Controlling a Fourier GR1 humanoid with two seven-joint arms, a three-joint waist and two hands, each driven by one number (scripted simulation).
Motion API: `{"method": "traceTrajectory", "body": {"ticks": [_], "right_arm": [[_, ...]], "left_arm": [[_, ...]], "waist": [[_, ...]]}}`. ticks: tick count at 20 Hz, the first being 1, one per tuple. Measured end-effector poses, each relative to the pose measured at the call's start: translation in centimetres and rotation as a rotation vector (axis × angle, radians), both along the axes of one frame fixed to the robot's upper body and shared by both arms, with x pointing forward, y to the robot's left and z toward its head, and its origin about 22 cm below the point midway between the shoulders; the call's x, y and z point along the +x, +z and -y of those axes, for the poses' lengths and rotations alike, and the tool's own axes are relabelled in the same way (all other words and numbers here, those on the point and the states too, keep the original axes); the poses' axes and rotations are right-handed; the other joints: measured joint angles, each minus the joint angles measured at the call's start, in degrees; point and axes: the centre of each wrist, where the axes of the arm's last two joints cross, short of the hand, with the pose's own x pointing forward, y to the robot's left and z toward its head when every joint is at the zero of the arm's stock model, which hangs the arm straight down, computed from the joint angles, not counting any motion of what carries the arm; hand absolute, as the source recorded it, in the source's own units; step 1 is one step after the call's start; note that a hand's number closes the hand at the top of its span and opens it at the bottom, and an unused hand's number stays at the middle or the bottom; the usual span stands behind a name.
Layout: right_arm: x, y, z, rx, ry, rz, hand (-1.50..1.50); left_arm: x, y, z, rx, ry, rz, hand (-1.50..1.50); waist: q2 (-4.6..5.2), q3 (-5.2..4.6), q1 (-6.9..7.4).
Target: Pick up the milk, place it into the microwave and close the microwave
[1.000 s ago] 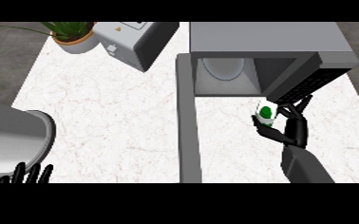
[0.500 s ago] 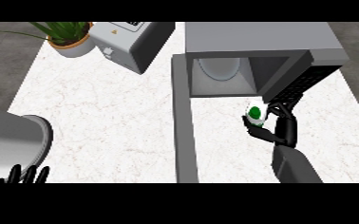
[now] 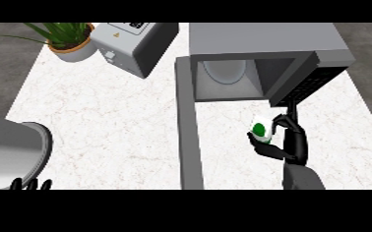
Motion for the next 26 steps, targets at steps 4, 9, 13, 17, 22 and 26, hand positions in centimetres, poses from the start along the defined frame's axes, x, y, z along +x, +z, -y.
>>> {"method": "traceTrajectory", "body": {"ticks": [4,9,13,17,22,26], "right_arm": [[-0.3,1.8,-1.1,0.061,0.107,0.049,1.50],[-0.3,5.4,-3.5,0.180,0.186,0.094,1.50],[-0.9,8.7,-5.4,0.179,0.179,0.117,1.50],[-0.5,11.0,-6.7,0.124,0.161,0.116,1.50],[1.6,11.9,-8.7,0.085,0.150,0.089,1.50],[3.8,12.0,-9.8,0.033,0.117,0.045,1.50]], "left_arm": [[-0.5,-0.2,0.0,-0.003,0.017,-0.002,-1.50],[-1.1,0.3,-0.2,-0.005,0.028,0.000,-1.50],[-1.0,0.3,-1.1,-0.007,0.024,-0.003,-1.50],[-0.6,-0.2,-0.9,-0.002,0.029,0.003,-1.50],[-0.1,-0.3,-1.6,0.002,0.038,0.002,-1.50],[-0.5,-0.2,-2.1,0.006,0.032,-0.002,-1.50]], "waist": [[-0.26,-0.21,0.37],[-0.17,-0.23,1.21],[0.06,-0.21,1.65],[0.24,-0.18,2.07],[0.41,-0.16,2.51],[0.49,-0.15,2.81]]}}
